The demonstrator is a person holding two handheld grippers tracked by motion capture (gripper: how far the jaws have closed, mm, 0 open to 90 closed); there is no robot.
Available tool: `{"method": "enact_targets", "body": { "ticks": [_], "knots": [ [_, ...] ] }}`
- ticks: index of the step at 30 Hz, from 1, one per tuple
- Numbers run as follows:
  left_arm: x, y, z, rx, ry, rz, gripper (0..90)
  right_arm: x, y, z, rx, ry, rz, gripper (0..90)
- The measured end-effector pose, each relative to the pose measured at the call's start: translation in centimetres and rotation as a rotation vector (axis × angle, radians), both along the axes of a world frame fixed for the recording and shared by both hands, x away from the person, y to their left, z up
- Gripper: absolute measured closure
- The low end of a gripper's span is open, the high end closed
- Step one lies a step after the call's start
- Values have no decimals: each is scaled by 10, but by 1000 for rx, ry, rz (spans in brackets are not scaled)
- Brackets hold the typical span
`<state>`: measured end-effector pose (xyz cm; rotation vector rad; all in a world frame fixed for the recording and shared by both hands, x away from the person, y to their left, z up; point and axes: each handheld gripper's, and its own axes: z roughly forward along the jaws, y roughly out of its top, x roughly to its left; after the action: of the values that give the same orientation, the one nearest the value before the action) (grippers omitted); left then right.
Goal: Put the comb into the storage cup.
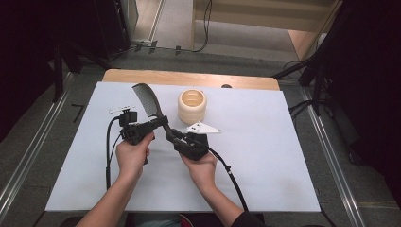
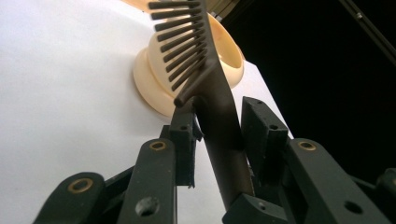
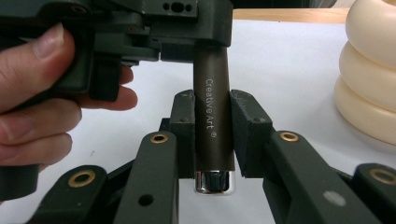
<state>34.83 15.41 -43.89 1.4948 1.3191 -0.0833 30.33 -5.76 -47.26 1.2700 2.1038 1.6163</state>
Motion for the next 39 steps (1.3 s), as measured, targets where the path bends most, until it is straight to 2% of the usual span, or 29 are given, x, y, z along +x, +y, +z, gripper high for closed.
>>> {"method": "enact_targets", "body": {
  "ticks": [6,11,15,18,23,33,36,39],
  "knots": [
    [0,1,0,-23,11,-11,690,0,-1,1,-11,-4,11,702],
    [0,2,0,-40,25,-21,707,2,-3,0,-11,17,30,699],
    [-1,1,2,-47,18,-28,719,3,-2,3,-34,20,43,690],
    [-1,1,2,-40,14,-28,729,5,-1,5,-39,32,66,663],
    [1,1,2,-33,9,-37,731,4,0,9,-66,25,89,613],
    [2,4,4,-21,3,-34,731,5,-8,11,-97,24,105,476],
    [2,4,5,-17,-2,-27,731,7,-10,10,-94,30,117,472],
    [2,5,6,1,-10,-28,731,7,-12,8,-100,11,123,431]
  ]
}}
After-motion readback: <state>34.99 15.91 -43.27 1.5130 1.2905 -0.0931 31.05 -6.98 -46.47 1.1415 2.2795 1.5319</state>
